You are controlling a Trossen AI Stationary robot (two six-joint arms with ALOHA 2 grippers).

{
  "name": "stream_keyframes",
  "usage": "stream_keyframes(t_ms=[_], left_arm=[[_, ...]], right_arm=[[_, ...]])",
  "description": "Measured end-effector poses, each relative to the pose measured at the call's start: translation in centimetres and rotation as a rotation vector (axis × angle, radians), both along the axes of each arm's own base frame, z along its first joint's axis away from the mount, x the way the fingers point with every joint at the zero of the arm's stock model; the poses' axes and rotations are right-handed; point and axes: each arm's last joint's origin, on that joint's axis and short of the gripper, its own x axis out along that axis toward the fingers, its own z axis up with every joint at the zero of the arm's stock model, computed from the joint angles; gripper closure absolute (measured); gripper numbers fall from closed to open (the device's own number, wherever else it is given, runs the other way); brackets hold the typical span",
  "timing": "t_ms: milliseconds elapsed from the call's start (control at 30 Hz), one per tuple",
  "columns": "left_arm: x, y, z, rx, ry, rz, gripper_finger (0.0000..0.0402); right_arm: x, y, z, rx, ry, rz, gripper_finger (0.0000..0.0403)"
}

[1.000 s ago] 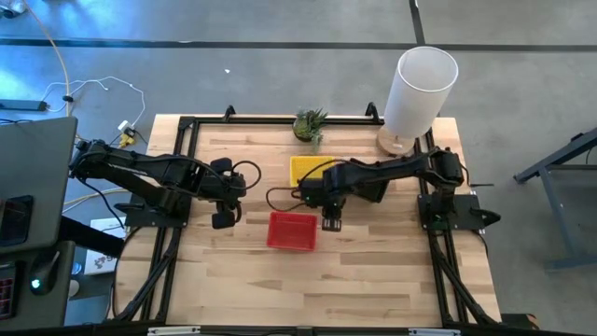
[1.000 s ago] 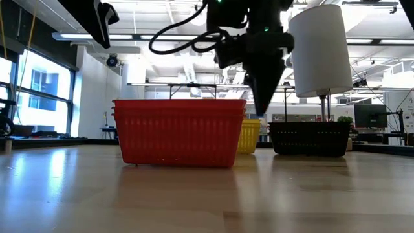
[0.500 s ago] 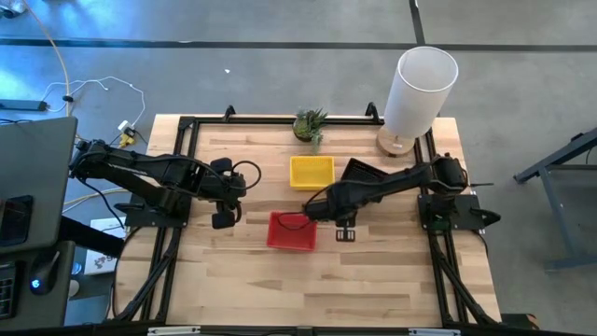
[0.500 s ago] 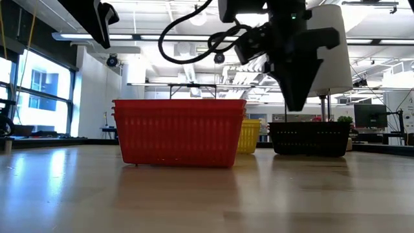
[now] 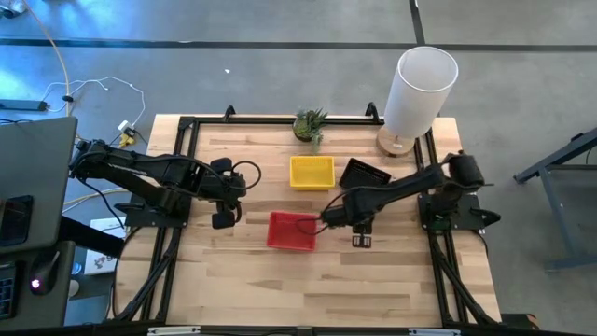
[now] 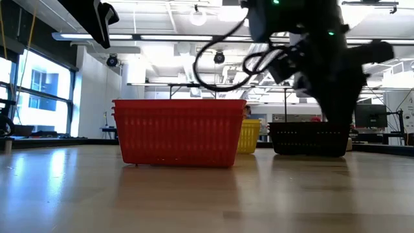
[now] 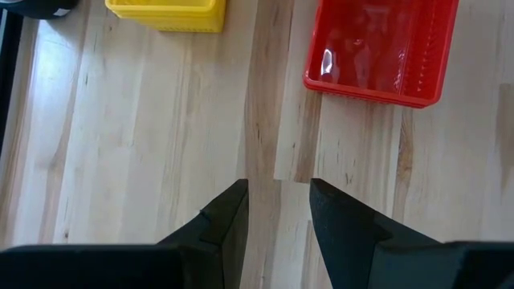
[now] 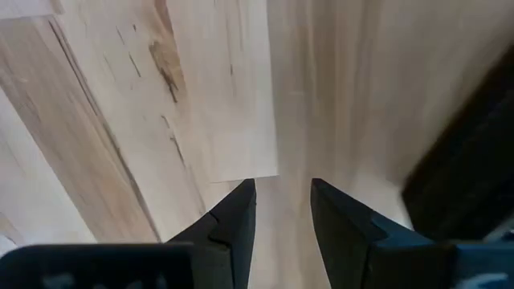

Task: Stack baskets by color
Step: Adjust the stacked bins on the table

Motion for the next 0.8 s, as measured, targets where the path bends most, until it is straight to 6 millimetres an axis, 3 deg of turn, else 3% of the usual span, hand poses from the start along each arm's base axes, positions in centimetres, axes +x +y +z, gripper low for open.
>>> stream_keyframes(t_ms=[400,800], left_arm=[[0.0,0.0,0.0,0.000,-0.002,0.000,0.0280],[0.3,0.0,0.1,-0.002,-0.032,-0.002,0.0280]], right_arm=[[-5.8,-1.4,-0.4,-0.015,-0.238,-0.157,0.0295],[-10.4,-4.1,-2.5,-0.004,-0.371,-0.336,0.0295]])
